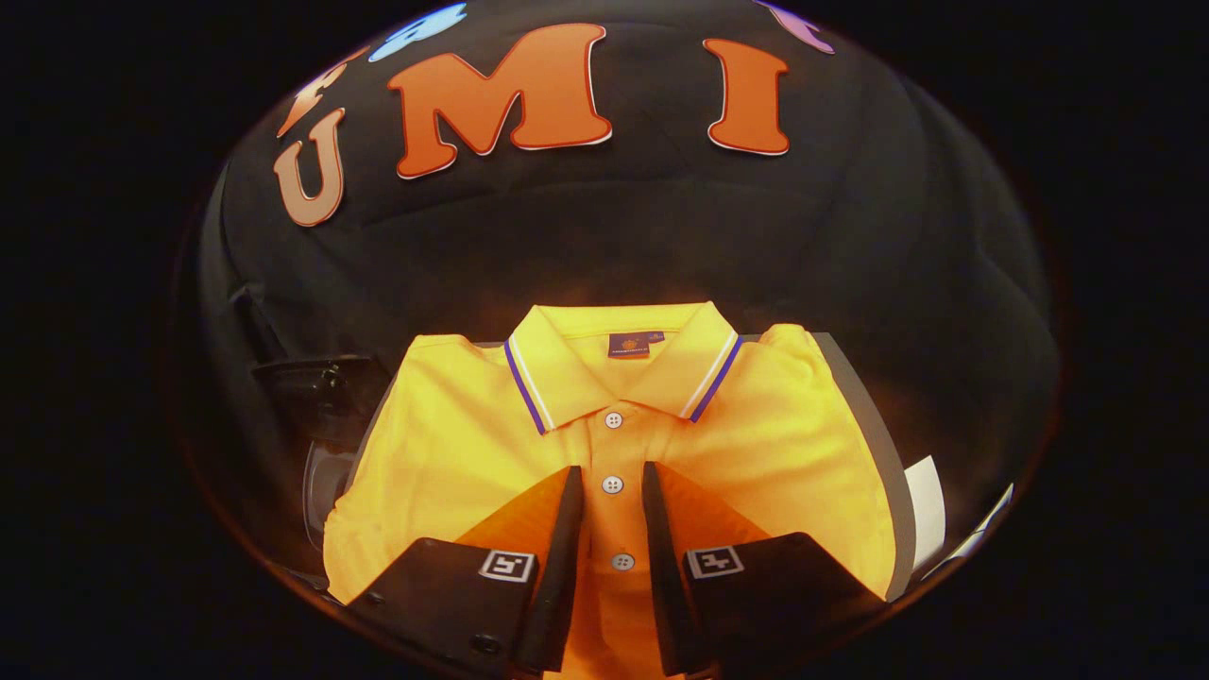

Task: Put the clothes into the washing machine and then close the washing machine lid.

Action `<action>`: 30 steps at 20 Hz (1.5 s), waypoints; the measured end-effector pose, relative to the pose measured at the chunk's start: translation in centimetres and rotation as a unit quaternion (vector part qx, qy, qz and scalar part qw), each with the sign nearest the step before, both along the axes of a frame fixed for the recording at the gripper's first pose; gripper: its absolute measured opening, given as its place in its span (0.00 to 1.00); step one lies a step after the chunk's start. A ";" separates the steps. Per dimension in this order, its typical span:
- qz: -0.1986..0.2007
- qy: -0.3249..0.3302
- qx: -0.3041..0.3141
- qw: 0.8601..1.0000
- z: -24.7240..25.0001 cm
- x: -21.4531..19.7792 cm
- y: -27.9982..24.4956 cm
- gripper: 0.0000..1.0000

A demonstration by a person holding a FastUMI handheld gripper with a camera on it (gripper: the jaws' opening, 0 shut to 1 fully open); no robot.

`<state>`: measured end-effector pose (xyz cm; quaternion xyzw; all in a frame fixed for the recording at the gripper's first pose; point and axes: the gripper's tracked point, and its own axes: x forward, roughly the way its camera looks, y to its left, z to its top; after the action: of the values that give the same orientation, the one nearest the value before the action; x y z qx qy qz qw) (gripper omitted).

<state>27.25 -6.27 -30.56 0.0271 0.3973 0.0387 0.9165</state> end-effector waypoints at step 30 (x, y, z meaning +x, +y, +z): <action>-0.008 -0.209 0.154 0.966 20.4 -5.0 7.7 0.11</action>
<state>22.24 1.40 -10.12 0.1621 0.1859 0.0966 0.9643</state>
